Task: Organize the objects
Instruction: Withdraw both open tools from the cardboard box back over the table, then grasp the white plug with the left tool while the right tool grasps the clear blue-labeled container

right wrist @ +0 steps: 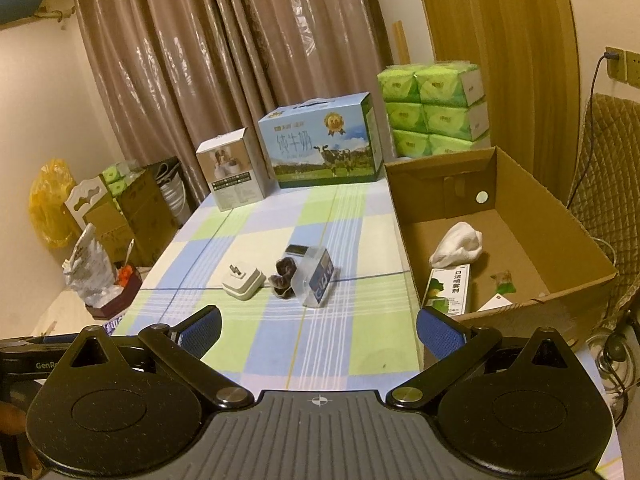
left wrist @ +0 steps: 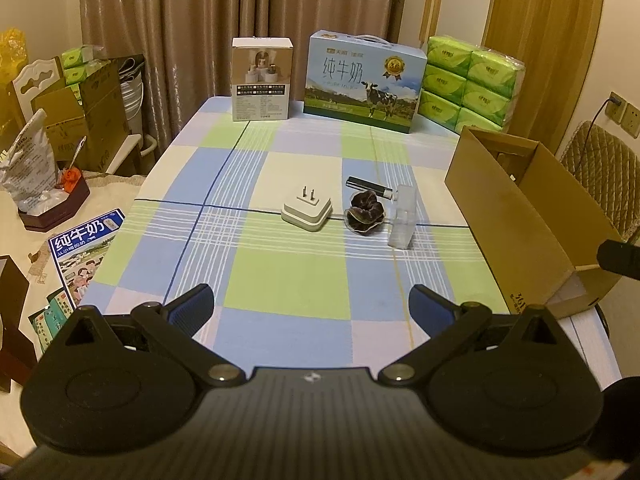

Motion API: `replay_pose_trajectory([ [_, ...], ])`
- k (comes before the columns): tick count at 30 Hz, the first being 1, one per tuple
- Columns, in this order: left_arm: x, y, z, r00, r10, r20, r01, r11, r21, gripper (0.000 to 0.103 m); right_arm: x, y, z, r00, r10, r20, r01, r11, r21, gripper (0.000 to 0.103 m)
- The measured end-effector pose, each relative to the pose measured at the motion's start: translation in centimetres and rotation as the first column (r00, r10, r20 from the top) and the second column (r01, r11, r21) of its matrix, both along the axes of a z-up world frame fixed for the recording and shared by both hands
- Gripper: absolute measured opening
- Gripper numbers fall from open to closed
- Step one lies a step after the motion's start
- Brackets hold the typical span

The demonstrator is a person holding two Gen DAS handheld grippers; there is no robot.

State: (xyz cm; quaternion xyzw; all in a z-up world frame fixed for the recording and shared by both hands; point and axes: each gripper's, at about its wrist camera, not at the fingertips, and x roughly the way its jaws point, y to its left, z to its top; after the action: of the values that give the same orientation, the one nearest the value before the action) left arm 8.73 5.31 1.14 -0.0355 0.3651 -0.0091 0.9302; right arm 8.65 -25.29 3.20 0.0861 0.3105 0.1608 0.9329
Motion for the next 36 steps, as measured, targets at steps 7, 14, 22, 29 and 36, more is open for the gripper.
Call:
replay_pose_trajectory([
  [7, 0.7, 0.2, -0.3, 1.0, -0.005, -0.004, 0.005, 1.0, 0.002, 0.102, 0.5, 0.7, -0.3, 1.0, 0.01, 0.001, -0.01, 1.0, -0.005, 0.101],
  [14, 1.7, 0.6, -0.8, 1.0, -0.006, -0.008, 0.006, 1.0, 0.007, 0.102, 1.4, 2.1, -0.9, 0.999, 0.038, -0.007, -0.038, 0.999, -0.019, 0.101],
  [22, 4.1, 1.4, -2.3, 1.0, -0.008, -0.019, 0.009, 1.0, 0.011, 0.102, 3.5, 4.4, -2.1, 0.997, 0.08, -0.011, -0.08, 0.996, -0.042, 0.101],
  [29, 8.1, 2.2, -4.7, 0.999, -0.012, -0.042, 0.013, 1.0, 0.027, 0.102, 7.5, 6.4, -4.5, 0.994, 0.104, -0.015, -0.104, 0.992, -0.064, 0.101],
  [36, 12.9, 2.8, -7.8, 0.999, -0.018, -0.049, 0.02, 0.999, 0.031, 0.102, 13.1, 7.6, -8.2, 0.994, 0.096, -0.053, -0.099, 0.993, -0.061, 0.095],
])
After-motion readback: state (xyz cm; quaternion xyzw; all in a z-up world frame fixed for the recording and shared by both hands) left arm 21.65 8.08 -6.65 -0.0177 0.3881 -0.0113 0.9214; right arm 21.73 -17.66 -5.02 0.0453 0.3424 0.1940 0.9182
